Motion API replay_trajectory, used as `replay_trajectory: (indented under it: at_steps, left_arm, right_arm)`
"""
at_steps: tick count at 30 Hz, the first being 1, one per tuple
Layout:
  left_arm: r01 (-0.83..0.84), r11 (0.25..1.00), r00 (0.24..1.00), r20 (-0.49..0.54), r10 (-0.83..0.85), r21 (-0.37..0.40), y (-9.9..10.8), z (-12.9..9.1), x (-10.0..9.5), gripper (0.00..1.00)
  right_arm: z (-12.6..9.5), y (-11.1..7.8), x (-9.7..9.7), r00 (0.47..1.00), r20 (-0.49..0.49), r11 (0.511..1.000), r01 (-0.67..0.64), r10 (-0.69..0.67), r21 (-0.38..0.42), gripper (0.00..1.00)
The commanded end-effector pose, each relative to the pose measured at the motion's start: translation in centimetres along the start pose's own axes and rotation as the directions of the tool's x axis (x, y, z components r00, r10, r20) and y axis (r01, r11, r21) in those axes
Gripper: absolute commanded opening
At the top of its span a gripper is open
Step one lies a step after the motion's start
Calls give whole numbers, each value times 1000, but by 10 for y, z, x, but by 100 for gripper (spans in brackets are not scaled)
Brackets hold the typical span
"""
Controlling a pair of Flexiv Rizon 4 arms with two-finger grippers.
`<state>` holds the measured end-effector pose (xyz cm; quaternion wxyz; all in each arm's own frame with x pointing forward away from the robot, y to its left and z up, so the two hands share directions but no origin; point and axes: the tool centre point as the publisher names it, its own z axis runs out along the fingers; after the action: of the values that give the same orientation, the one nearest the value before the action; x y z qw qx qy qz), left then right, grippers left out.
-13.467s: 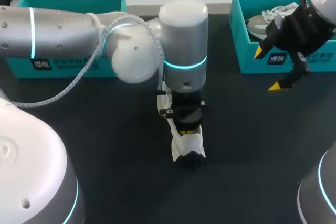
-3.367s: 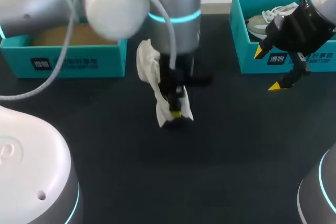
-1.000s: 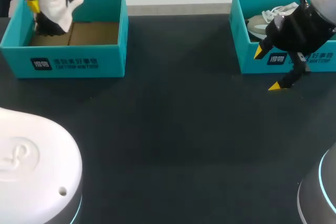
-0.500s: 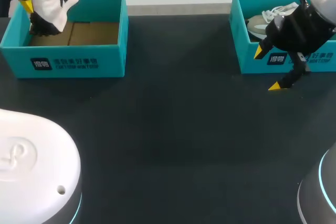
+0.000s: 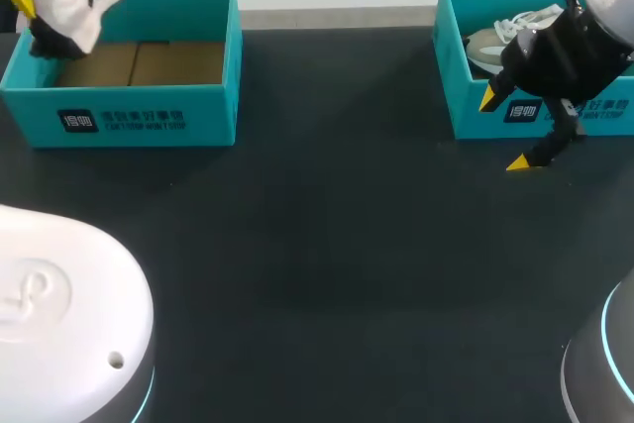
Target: Take the shoe out of the shoebox, open the shoe tongue, remove and reinsert the insole, then place the shoe into the shoebox
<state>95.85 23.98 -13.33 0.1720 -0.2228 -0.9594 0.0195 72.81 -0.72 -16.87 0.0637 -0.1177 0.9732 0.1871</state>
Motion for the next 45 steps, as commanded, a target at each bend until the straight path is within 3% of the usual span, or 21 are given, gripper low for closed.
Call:
replay_trajectory:
  at_steps: [1, 9, 19, 20, 22, 23, 24, 25, 26, 27, 30, 32, 34, 36, 39, 45]
  left_arm:
    - [9, 999, 999, -31, -8, 33, 36, -8, -13, 0]
    - [13, 1000, 999, 30, -12, -27, 78, -2, -21, 0]
    - [13, 1000, 999, 30, -12, -27, 78, -2, -21, 0]
    - [-182, 983, 983, -33, 182, 4, 70, 0, -18, 0]
    - [-523, 852, 841, -172, 512, -21, 62, 3, -10, 0]
    - [-611, 790, 779, -204, 593, -36, 61, 3, -6, 0]
    - [-738, 667, 670, -219, 709, -97, 63, 4, 3, 0]
    - [-837, 542, 537, -286, 793, -69, 68, 3, 7, 0]
    - [-860, 502, 506, -263, 821, -88, 72, 1, 8, 0]
    - [-884, 462, 461, -296, 836, -71, 76, -2, 6, 0]
    - [-955, 269, 298, -390, 871, -129, 88, -10, 2, 0]
    - [-964, 209, 260, -426, 867, -163, 93, -16, -4, 0]
    - [-973, 98, 189, -482, 856, -208, 97, -20, -5, 0]
    - [-974, -60, 67, -531, 845, -218, 103, -24, -4, 0]
    - [-957, -216, -64, -586, 808, -194, 105, -27, -3, 0]
    - [-953, -228, -67, -590, 804, -202, 106, -27, -3, 0]
  right_arm:
    - [1, 0, -1, 1000, -2, 1000, 0, 0, 2, 100]
    - [1, 0, -1, 1000, -2, 1000, 0, 0, 2, 100]
    - [1, 0, -1, 1000, -2, 1000, 0, 0, 2, 100]
    - [1, 0, -1, 1000, -2, 1000, 0, 0, 2, 100]
    - [1, 0, -1, 1000, -2, 1000, 0, 0, 2, 100]
    - [1, 0, -1, 1000, -2, 1000, 0, 0, 2, 100]
    - [1, 0, -1, 1000, -2, 1000, 0, 0, 2, 100]
    - [1, 0, -1, 1000, -2, 1000, 0, 0, 2, 100]
    - [1, 0, -1, 1000, -2, 1000, 0, 0, 2, 100]
    - [1, 0, -1, 1000, -2, 1000, 0, 0, 2, 100]
    - [1, 0, -1, 1000, -2, 1000, 0, 0, 2, 100]
    - [1, 0, -1, 1000, -2, 1000, 0, 0, 2, 100]
    - [1, 0, -1, 1000, -2, 1000, 0, 0, 2, 100]
    - [1, 0, -1, 1000, -2, 1000, 0, 0, 2, 100]
    - [1, 0, -1, 1000, -2, 1000, 0, 0, 2, 100]
    - [1, 0, -1, 1000, -2, 1000, 0, 0, 2, 100]
